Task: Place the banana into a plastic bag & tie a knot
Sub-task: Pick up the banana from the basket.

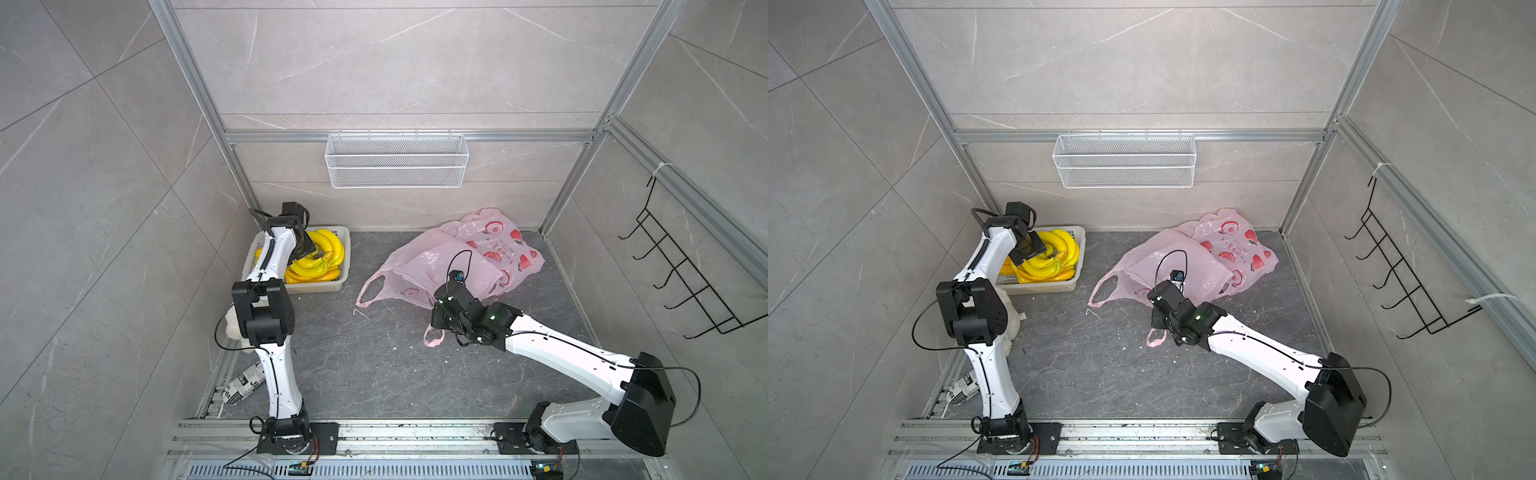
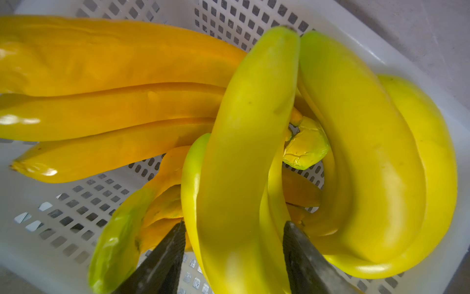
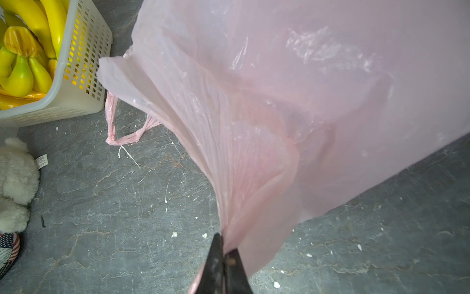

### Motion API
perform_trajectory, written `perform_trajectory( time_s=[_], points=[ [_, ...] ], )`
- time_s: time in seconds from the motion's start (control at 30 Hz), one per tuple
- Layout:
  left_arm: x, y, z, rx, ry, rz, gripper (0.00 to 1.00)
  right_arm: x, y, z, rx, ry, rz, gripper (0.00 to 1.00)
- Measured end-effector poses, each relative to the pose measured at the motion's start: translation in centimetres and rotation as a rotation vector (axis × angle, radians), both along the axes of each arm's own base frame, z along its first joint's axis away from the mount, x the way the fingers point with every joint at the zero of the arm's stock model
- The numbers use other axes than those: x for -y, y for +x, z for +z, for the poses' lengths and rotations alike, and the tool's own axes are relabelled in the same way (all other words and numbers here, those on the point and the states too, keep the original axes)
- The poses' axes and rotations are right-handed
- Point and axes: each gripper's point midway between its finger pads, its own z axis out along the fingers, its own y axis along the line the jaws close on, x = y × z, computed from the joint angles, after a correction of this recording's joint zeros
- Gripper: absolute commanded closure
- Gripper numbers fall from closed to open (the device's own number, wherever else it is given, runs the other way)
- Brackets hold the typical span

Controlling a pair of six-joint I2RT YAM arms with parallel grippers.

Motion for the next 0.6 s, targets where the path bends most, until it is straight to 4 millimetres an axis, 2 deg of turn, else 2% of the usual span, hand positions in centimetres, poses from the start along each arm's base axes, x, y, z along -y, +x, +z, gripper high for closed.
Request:
perform_trajectory(
  time_s=[0.2, 0.37, 0.5, 0.6],
  points=[
    [0.00, 0.13, -0.79, -0.026, 0.005, -0.013, 0.50, -0.06, -0.06, 0.00, 0.001, -0.002, 0.004, 1.00],
    [0.01, 0.08, -0.72, -0.030, 0.006, -0.017, 0.68, -0.13, -0.13, -0.01, 0.000, -0.003, 0.007, 1.00],
    [0.01, 0.03, -0.66, -0.027, 0.007, -0.019, 0.73, -0.08, -0.15, -0.02, 0.000, -0.005, 0.007, 1.00],
    [0.08, -0.74, -0.34, -0.029, 0.005, -0.020, 0.75, 0.09, -0.17, 0.03, 0.003, -0.013, 0.006, 1.00]
  ],
)
